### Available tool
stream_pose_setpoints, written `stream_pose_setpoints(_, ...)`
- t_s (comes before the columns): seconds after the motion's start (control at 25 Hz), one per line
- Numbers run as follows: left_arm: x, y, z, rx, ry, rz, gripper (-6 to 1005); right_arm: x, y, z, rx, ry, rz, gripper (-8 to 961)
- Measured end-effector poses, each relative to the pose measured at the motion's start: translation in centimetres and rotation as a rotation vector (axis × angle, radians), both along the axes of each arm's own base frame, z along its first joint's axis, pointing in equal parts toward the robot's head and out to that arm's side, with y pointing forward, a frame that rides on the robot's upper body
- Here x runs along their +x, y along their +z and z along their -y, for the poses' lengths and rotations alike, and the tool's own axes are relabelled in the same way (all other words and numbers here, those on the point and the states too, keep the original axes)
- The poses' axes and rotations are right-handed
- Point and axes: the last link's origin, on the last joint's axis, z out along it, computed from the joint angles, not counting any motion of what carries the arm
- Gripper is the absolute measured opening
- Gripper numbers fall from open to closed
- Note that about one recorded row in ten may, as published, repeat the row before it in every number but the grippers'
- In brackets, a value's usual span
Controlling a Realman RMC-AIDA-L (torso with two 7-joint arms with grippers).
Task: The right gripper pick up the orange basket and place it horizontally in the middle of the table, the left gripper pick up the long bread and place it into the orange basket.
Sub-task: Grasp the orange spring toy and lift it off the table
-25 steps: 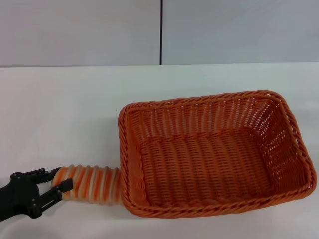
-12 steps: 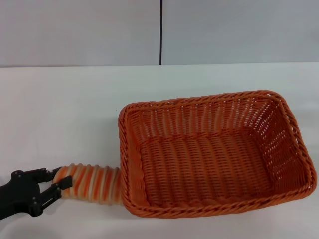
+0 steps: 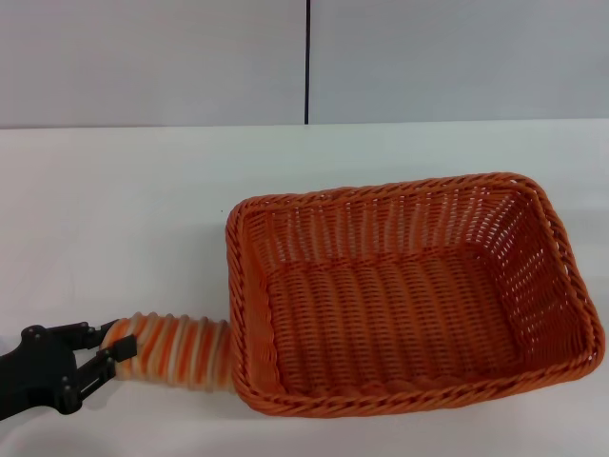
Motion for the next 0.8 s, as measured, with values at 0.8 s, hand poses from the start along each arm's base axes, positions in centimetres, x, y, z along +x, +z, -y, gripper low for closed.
stream_pose_setpoints(0.8,-1.7,5.9,-1.0,0.290,0.070,0.003,215,0.1,-0.2,-0.1,0.000,-0.010,-0.007,429)
